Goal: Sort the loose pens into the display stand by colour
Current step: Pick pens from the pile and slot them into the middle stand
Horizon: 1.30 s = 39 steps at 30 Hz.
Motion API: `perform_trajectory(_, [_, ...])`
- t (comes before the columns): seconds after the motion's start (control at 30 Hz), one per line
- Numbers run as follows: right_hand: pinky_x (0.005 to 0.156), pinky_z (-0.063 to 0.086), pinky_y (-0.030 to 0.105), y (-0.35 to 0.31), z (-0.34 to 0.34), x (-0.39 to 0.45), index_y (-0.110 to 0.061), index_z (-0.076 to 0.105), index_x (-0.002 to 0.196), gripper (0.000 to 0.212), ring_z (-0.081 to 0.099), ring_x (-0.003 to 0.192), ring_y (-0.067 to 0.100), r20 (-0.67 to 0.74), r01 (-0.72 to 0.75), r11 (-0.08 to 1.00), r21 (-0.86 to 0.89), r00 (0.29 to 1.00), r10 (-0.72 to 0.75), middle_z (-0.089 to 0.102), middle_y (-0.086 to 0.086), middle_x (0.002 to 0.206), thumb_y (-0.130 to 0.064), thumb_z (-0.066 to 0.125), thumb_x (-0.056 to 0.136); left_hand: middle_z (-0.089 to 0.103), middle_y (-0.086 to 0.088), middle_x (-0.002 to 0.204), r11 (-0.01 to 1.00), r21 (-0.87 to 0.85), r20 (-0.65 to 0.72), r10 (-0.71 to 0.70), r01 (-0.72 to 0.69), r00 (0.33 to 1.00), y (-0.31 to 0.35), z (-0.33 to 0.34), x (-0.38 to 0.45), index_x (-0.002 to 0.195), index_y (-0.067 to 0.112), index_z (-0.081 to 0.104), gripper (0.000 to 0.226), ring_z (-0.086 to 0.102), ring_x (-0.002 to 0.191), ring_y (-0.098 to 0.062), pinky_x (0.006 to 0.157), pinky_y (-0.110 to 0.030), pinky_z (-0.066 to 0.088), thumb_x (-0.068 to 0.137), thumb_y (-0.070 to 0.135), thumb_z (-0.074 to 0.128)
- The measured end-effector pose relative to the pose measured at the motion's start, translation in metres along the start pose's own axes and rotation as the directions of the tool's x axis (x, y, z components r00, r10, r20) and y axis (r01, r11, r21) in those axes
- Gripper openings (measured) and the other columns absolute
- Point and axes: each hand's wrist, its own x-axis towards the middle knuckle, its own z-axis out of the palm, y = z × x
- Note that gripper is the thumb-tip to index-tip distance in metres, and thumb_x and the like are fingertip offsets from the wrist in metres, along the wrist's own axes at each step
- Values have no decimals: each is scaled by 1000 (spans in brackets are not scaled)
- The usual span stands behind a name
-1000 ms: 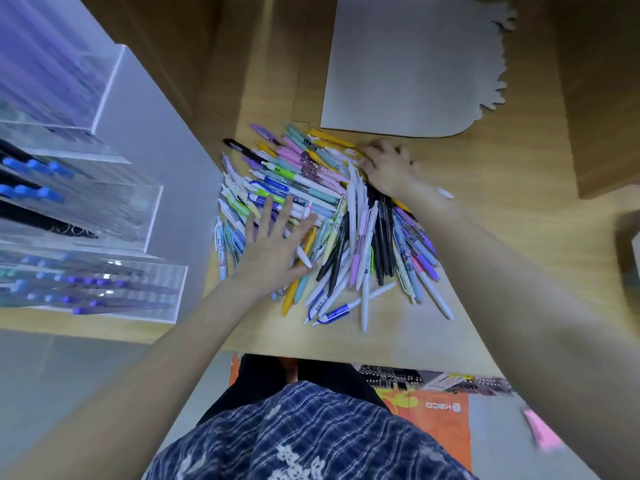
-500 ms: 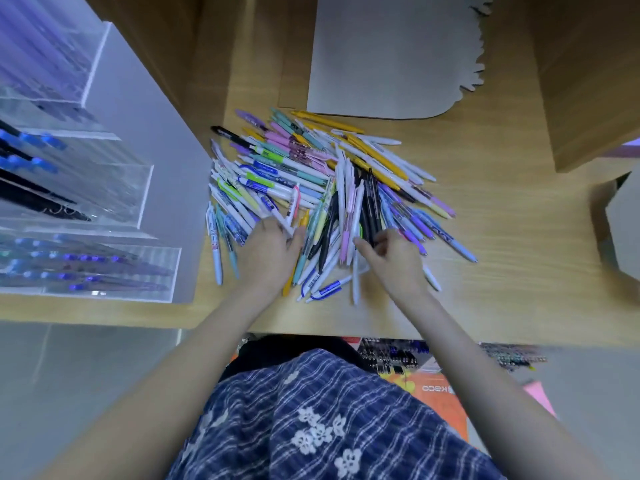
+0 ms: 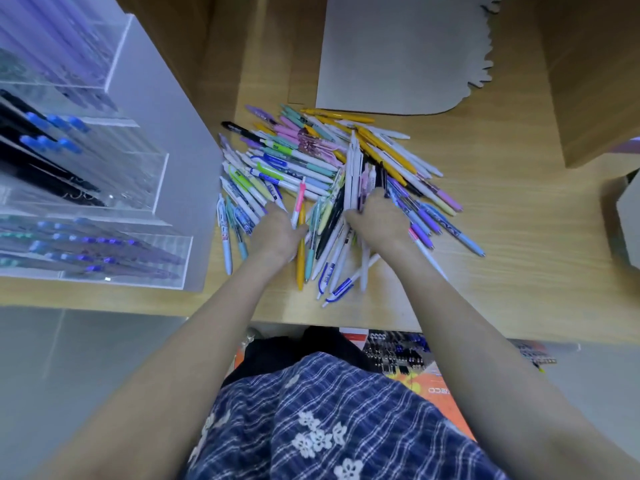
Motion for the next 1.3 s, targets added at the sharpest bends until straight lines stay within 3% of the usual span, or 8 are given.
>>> perform_trajectory(0.1, [57, 37, 32, 11, -10, -1, -3, 38, 119, 39, 49, 65, 25, 37, -20, 991, 134, 999, 15, 55, 8, 77, -33, 44, 95, 59, -19, 96, 992, -121, 45, -25, 30, 999, -5, -4, 0, 129, -9, 30, 47, 58, 86, -33, 58, -32, 37, 97, 22, 47])
perform_trajectory(0.2, [52, 28, 32, 23, -21, -11, -12, 35, 90, 15, 40, 59, 21, 66, 4, 928, 372, 997, -31, 40, 2, 68, -24, 42, 95, 53, -6, 68, 919, -383, 83, -64, 91, 995, -9, -9, 4, 123, -11, 37, 34, 57, 58, -19, 49, -26, 46, 99, 12, 37])
perform_trajectory(0.3, [53, 29, 30, 29, -29, -33, -18, 28, 74, 26, 32, 54, 17, 97, -3, 837, 548, 993, -60, 30, 2, 67, -14, 43, 94, 49, -7, 68, 829, -535, 125, -113, 163, 986, -14, -16, 8, 121, -9, 40, 30, 50, 56, -15, 50, -25, 43, 98, 8, 33])
perform_trajectory(0.47, [44, 40, 30, 23, -12, -53, -14, 39, 91, 12, 46, 47, 22, 167, -65, 658, 751, 982, -93, 46, 9, 59, -3, 40, 93, 43, -4, 71, 777, -617, 185, -10, 124, 983, -31, -21, -24, 82, 13, 41, 17, 36, 54, -14, 49, -26, 28, 98, 9, 33])
perform_trajectory(0.73, [39, 19, 21, -51, -4, -61, -14, 41, 75, 28, 22, 37, 13, 175, -24, 464, 886, 942, -285, 36, 3, 52, -27, 58, 92, 43, 0, 75, 649, -754, 123, 296, -105, 947, -68, -57, -70, 96, 19, 45, 15, 36, 57, -9, 46, -14, 32, 100, 10, 33])
perform_trajectory(0.93, [35, 20, 18, -104, -12, -80, -4, 53, 71, 21, 21, 33, 10, 54, 60, 330, 942, 944, -327, 37, 3, 44, -11, 62, 88, 52, -4, 84, 597, -760, 42, 441, -258, 897, -84, -104, -82, 113, 17, 47, 22, 43, 56, -3, 50, -18, 38, 99, 6, 35])
perform_trajectory(1.07, [34, 19, 16, -145, -16, -107, -12, 46, 75, 20, 21, 32, 7, -7, 94, 233, 968, 937, -349, 41, 8, 63, -8, 60, 89, 55, -4, 82, 557, -779, 29, 492, -289, 870, -122, -142, -94, 114, 18, 50, 22, 44, 55, -6, 49, -18, 37, 99, 8, 38])
perform_trajectory(1.3, [37, 20, 18, -258, 20, -179, -8, 57, 64, 23, 21, 34, 12, -150, 257, 298, 919, 929, -337, 30, 2, 42, -9, 67, 84, 51, 5, 75, 542, -723, -173, 459, -429, 871, -234, -207, -117, 111, 23, 54, 23, 41, 52, -2, 53, -17, 38, 98, 10, 40])
